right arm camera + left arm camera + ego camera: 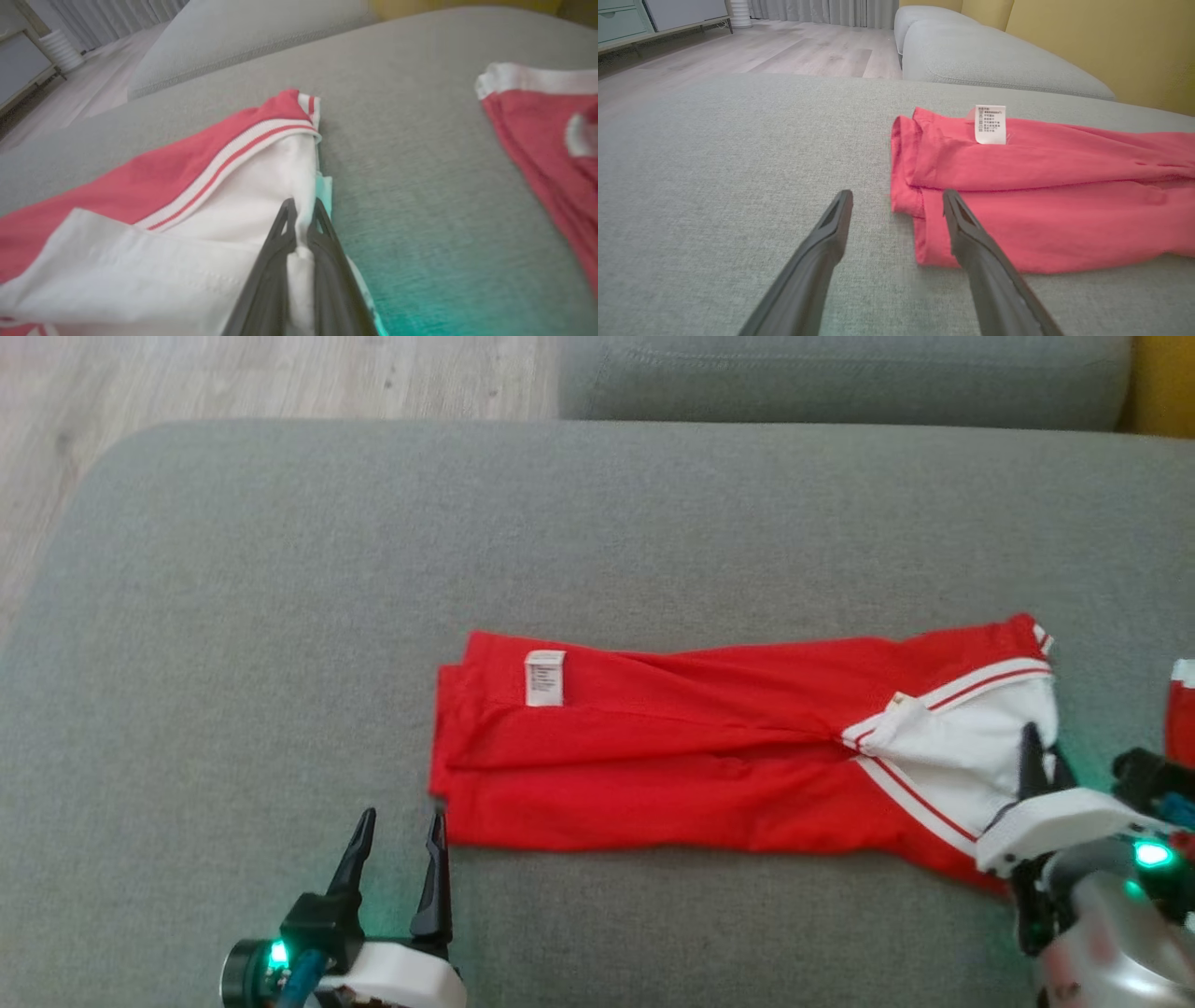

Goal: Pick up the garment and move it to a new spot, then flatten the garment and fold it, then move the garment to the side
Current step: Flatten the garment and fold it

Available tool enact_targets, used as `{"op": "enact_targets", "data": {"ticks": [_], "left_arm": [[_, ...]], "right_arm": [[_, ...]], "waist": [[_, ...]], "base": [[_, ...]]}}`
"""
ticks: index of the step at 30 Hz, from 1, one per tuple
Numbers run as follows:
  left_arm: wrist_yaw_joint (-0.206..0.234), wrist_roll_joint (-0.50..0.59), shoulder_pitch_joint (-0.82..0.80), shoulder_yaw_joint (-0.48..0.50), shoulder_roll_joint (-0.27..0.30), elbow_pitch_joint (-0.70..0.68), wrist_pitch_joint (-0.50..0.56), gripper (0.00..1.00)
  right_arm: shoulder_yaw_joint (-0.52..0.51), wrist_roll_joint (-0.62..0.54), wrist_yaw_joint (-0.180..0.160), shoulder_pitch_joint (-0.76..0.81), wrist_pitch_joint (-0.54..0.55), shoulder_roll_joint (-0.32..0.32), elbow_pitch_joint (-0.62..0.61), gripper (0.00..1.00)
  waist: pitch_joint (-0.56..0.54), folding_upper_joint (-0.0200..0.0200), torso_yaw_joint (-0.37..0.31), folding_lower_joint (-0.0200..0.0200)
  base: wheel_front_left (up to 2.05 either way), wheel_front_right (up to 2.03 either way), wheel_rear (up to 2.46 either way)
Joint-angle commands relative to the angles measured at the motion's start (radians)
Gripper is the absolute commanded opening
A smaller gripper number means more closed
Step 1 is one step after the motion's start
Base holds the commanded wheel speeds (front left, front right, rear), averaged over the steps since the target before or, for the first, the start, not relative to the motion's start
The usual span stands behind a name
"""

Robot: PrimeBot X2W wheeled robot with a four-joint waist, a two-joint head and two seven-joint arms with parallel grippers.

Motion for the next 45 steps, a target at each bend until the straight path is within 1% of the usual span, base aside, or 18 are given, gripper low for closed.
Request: {"op": "enact_targets", "data": {"ticks": [1, 4, 6, 9, 13, 14, 15, 20, 25, 28, 31, 32, 33, 37, 39, 41, 45], "left_arm": [[0.003, -0.007, -0.015, 0.030, 0.000, -0.023, -0.005, 1.00], [0.000, -0.011, -0.001, 0.028, 0.000, -0.022, -0.005, 1.00], [-0.002, -0.013, 0.007, 0.024, 0.000, -0.020, -0.005, 1.00], [-0.009, -0.009, 0.012, 0.006, 0.000, -0.016, -0.005, 1.00], [-0.016, -0.001, 0.009, -0.024, 0.000, -0.020, -0.005, 1.00], [-0.019, 0.001, 0.009, -0.032, 0.000, -0.020, -0.005, 1.00], [-0.023, 0.008, 0.009, -0.045, 0.000, -0.018, -0.006, 1.00], [-0.034, 0.022, 0.015, -0.068, 0.000, -0.013, -0.006, 1.00], [-0.043, 0.031, 0.017, -0.079, 0.000, -0.008, -0.006, 1.00], [-0.044, 0.031, 0.019, -0.080, 0.000, -0.007, -0.006, 1.00], [-0.041, 0.029, 0.021, -0.074, 0.000, -0.012, -0.006, 1.00], [-0.040, 0.028, 0.022, -0.073, 0.000, -0.014, -0.006, 1.00], [-0.039, 0.028, 0.022, -0.071, 0.000, -0.016, -0.006, 1.00], [-0.038, 0.030, 0.019, -0.067, 0.000, -0.013, -0.006, 1.00], [-0.040, 0.032, 0.020, -0.060, 0.000, -0.013, -0.006, 1.00], [-0.040, 0.033, 0.019, -0.051, 0.000, -0.015, -0.006, 1.00], [-0.040, 0.035, 0.014, -0.033, 0.000, -0.024, -0.006, 1.00]], "right_arm": [[0.027, 0.014, -0.001, -0.006, -0.023, -0.019, -0.057, 0.00], [0.093, 0.061, -0.001, 0.011, -0.028, -0.007, -0.162, 0.00], [0.162, 0.102, -0.001, 0.032, -0.028, 0.004, -0.257, 0.00], [0.269, 0.181, -0.001, 0.081, -0.028, 0.020, -0.387, 0.00], [0.434, 0.279, -0.001, 0.135, -0.017, 0.032, -0.496, 0.00], [0.468, 0.299, -0.001, 0.145, -0.009, 0.033, -0.515, 0.00], [0.522, 0.334, -0.001, 0.157, 0.005, 0.036, -0.541, 0.00], [0.597, 0.362, -0.001, 0.147, 0.014, 0.041, -0.536, 0.00], [0.625, 0.369, -0.001, 0.105, 0.005, 0.045, -0.476, 0.00], [0.647, 0.381, -0.001, 0.074, -0.003, 0.045, -0.434, 0.00], [0.674, 0.405, -0.001, 0.047, -0.009, 0.046, -0.415, 0.00], [0.686, 0.421, -0.001, 0.034, -0.012, 0.046, -0.405, 0.27], [0.694, 0.434, -0.001, 0.022, -0.014, 0.046, -0.392, 1.00], [0.698, 0.459, -0.001, -0.005, -0.025, 0.046, -0.357, 1.00], [0.674, 0.445, -0.001, -0.006, -0.028, 0.046, -0.352, 1.00], [0.601, 0.403, -0.001, 0.007, -0.028, 0.046, -0.370, 1.00], [0.427, 0.276, -0.001, 0.079, -0.029, 0.046, -0.412, 1.00]], "waist": [[-0.012, 0.0000, -0.006, -0.0001], [-0.029, 0.0000, -0.007, -0.0001], [-0.038, 0.0000, -0.001, -0.0001], [-0.050, 0.0000, 0.024, -0.0001], [-0.060, 0.0000, 0.090, -0.0001], [-0.063, 0.0000, 0.113, -0.0001], [-0.067, 0.0000, 0.157, -0.0001], [-0.072, 0.0000, 0.275, -0.0001], [-0.074, 0.0000, 0.377, -0.0001], [-0.071, 0.0000, 0.413, -0.0001], [-0.066, 0.0000, 0.417, -0.0001], [-0.065, 0.0000, 0.418, -0.0001], [-0.064, 0.0000, 0.418, -0.0001], [-0.079, 0.0000, 0.410, -0.0001], [-0.085, 0.0000, 0.386, -0.0001], [-0.090, 0.0000, 0.355, -0.0001], [-0.102, 0.0000, 0.282, -0.0001]], "base": [[0.00, 0.00, 0.00], [0.00, 0.00, 0.00], [0.00, 0.00, 0.00], [0.00, 0.00, 0.00], [0.00, 0.00, 0.00], [0.00, 0.00, 0.00], [0.00, 0.00, 0.00], [0.00, 0.00, 0.00], [0.00, 0.00, 0.00], [0.00, 0.00, 0.00], [0.00, 0.00, 0.00], [0.00, 0.00, 0.00], [0.00, 0.00, 0.00], [0.00, 0.00, 0.00], [0.00, 0.00, 0.00], [0.00, 0.00, 0.00], [0.00, 0.00, 0.00]]}}
